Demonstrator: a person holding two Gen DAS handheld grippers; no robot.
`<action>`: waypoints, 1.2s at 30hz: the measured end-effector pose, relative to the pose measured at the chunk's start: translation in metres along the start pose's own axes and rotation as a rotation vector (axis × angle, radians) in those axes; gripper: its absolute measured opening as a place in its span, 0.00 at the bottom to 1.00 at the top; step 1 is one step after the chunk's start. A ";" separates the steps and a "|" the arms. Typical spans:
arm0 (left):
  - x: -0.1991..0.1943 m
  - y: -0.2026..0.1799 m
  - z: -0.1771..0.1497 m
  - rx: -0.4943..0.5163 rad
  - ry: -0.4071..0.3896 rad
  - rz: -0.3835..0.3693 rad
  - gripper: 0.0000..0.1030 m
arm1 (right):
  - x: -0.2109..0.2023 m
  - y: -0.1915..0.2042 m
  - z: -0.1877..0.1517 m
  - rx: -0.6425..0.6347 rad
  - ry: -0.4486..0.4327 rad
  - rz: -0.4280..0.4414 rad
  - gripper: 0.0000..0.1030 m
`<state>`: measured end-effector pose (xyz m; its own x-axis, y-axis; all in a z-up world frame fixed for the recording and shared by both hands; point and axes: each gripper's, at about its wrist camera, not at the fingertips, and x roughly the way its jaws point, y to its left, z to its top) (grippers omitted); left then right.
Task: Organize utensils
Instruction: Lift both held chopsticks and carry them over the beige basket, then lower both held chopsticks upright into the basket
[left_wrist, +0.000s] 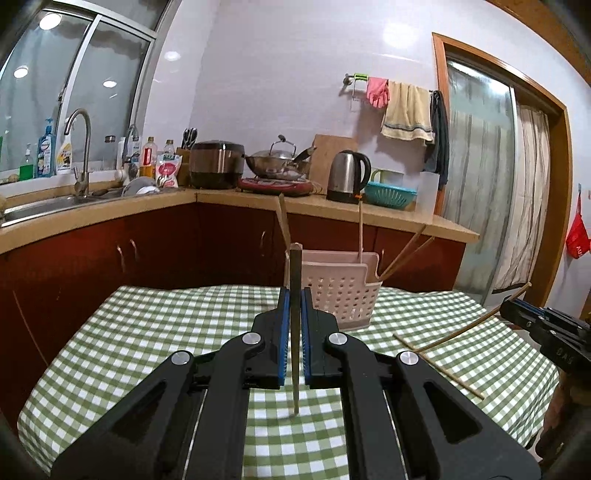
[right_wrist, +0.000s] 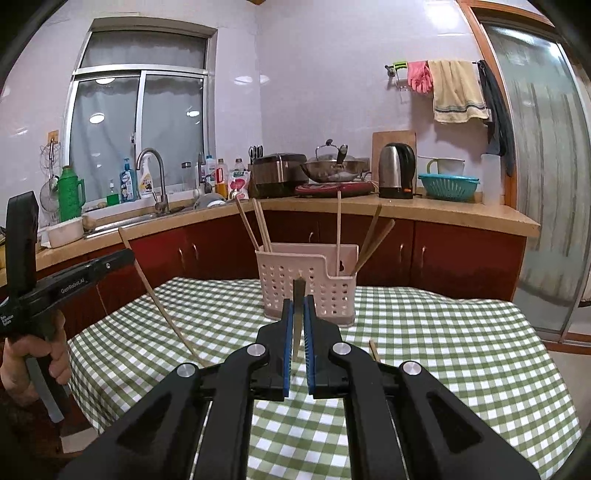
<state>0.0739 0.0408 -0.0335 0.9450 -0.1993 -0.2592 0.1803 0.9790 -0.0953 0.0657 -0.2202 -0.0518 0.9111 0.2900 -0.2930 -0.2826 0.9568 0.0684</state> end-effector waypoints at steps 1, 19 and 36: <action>0.001 0.000 0.002 0.001 -0.004 -0.003 0.06 | 0.000 0.000 0.003 0.000 -0.005 0.001 0.06; 0.039 -0.008 0.103 0.024 -0.203 -0.055 0.06 | 0.028 -0.025 0.087 -0.029 -0.134 -0.008 0.06; 0.144 -0.035 0.146 0.083 -0.240 -0.038 0.06 | 0.121 -0.058 0.115 -0.042 -0.043 -0.016 0.06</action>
<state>0.2433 -0.0158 0.0724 0.9731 -0.2297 -0.0203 0.2293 0.9732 -0.0193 0.2270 -0.2387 0.0185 0.9274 0.2762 -0.2521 -0.2794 0.9599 0.0237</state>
